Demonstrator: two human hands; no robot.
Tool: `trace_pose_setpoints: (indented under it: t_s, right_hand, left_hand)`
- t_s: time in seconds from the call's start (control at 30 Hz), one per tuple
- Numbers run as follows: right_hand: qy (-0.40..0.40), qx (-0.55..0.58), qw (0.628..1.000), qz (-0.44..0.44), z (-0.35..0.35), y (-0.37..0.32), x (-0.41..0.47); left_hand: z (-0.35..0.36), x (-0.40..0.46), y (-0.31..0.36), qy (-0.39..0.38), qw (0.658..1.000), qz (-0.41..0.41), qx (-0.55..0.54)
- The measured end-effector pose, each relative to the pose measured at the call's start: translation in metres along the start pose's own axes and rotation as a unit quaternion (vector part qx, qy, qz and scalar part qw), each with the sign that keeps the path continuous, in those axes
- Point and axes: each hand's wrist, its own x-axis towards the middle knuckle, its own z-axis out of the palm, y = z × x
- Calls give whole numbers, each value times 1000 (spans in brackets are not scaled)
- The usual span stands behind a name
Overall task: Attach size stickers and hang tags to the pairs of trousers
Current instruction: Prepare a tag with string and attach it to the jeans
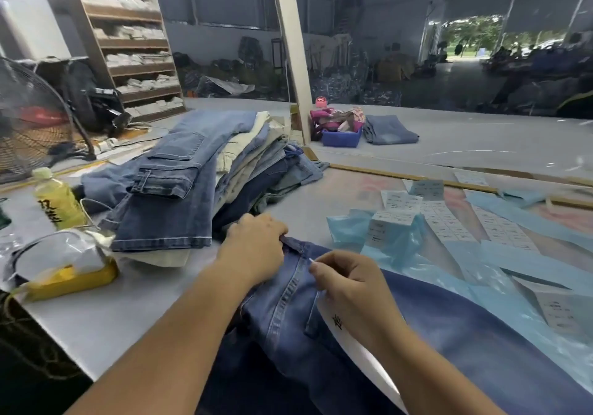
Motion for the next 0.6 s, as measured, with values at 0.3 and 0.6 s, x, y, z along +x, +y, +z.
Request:
trace_pose_setpoints:
  t_s: [0.3, 0.6]
  right_hand:
    - [41, -89, 995, 11, 32, 15, 37]
    - [130, -173, 973, -82, 45, 22, 35]
  left_hand:
    - [-4, 9, -16, 86, 972, 81, -201]
    - [-13, 18, -20, -122, 881, -19, -457]
